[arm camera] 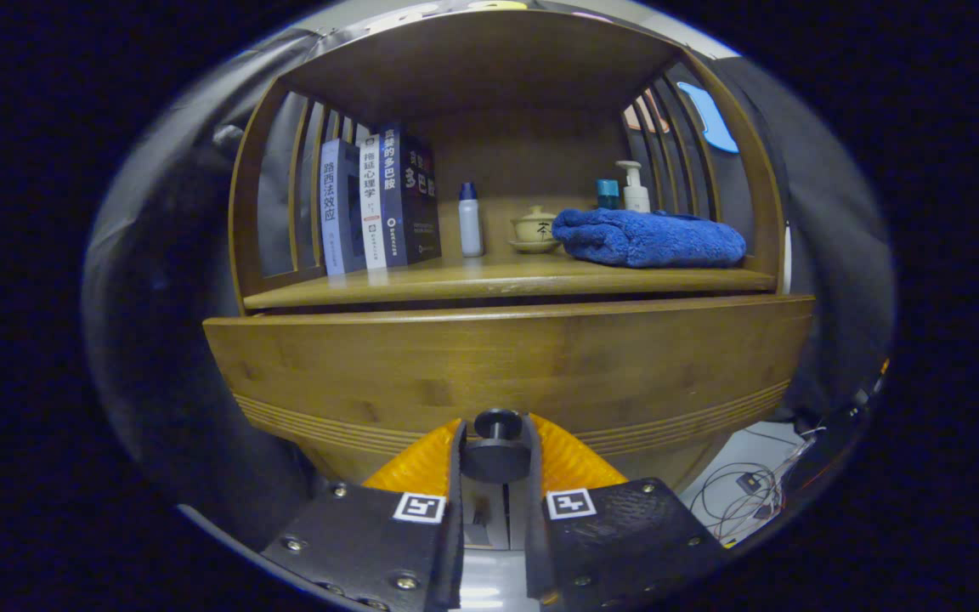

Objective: Pull open the drawer, take out the items inside it, and place them on the countertop above the cabinet.

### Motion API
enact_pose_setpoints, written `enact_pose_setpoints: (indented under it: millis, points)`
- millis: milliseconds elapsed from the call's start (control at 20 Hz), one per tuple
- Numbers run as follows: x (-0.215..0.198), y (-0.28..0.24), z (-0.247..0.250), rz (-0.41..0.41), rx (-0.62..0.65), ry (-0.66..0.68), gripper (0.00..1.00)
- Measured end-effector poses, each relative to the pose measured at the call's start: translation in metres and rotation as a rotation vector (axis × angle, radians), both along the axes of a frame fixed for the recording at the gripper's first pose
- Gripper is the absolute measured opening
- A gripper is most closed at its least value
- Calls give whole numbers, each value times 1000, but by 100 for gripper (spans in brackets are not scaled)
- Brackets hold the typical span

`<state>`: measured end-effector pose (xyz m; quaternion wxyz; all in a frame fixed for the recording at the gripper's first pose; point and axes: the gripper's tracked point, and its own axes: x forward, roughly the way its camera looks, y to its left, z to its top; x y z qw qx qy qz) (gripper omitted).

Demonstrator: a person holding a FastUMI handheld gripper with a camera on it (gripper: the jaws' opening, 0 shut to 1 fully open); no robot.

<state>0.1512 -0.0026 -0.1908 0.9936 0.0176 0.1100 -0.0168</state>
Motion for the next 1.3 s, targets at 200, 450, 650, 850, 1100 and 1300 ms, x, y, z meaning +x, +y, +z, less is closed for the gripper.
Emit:
enact_pose_setpoints:
  millis: [200, 450, 650, 850, 1100, 1300]
  points:
    - [-30, 2, 0, -3, -7, -5, 29]
    - [-62, 8, -1, 15, -4, -12, 29]
    - [-81, 7, -6, 20, -7, -4, 29]
    - [-99, 11, -11, 25, -30, 5, 29]
    - [-114, 14, -8, 35, -37, -21, 29]
    - [-125, 13, 0, 29, -11, -45, 29]
